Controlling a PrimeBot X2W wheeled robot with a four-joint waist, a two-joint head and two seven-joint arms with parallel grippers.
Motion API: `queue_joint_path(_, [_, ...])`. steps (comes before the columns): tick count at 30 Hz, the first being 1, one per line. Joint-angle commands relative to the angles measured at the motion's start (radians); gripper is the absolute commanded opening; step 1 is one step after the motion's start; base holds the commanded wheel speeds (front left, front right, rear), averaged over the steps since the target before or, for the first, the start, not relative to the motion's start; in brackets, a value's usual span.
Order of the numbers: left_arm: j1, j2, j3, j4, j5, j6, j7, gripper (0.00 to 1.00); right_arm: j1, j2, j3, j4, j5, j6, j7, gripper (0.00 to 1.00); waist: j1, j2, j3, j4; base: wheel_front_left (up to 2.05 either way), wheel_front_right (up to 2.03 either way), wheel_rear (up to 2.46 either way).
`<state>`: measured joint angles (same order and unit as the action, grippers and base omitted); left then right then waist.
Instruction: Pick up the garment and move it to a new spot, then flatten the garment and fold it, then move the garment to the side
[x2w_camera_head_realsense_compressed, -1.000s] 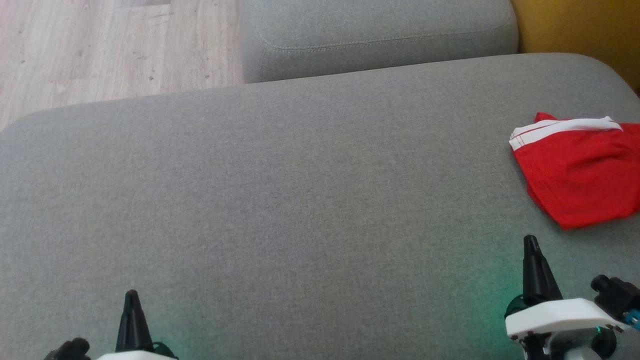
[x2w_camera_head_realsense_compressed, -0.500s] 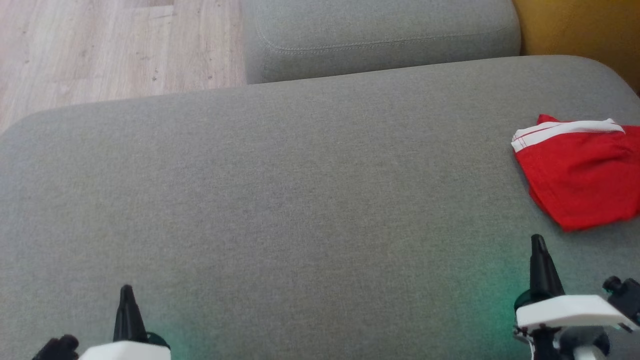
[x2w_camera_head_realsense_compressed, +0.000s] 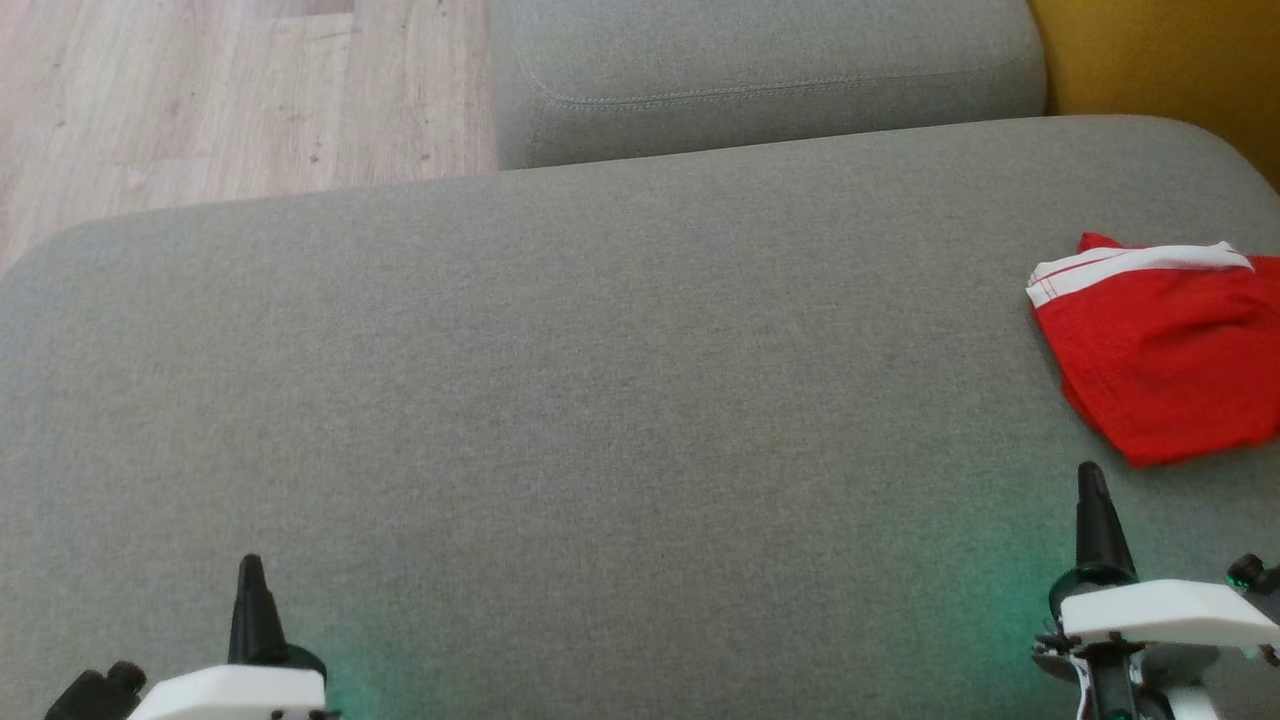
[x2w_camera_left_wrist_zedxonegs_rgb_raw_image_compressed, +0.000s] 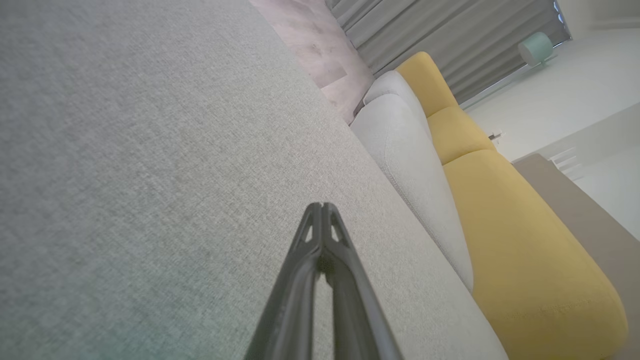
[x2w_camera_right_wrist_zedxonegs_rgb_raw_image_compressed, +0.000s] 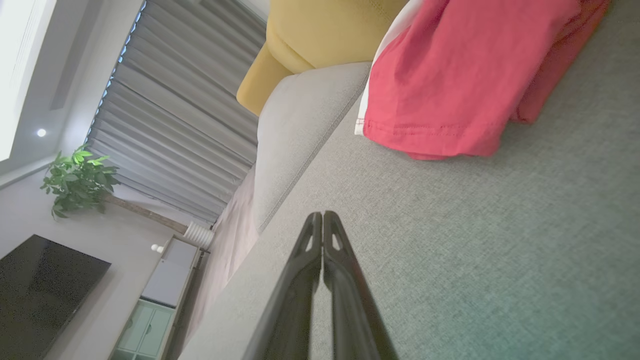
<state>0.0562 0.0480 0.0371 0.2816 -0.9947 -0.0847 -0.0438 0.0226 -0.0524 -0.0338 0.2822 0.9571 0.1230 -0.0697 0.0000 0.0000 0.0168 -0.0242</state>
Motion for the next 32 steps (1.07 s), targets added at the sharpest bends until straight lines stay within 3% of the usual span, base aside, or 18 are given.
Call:
queue_joint_path(1, [-0.049,0.002,0.030,-0.033,-0.028,-0.007,0.007,0.00,-0.058,-0.021,0.008,-0.035,0.033,0.005,0.007,0.00,0.0000,0.0000,0.000,0.001,0.00,0.00,0.00])
queue_joint_path(32, [-0.117,0.002,0.058,-0.035,-0.373,-0.030,0.096,0.00,-0.099,-0.023,-0.023,-0.038,0.415,0.007,0.094,0.00,0.0000,0.0000,-0.008,0.015,0.00,0.00,0.00])
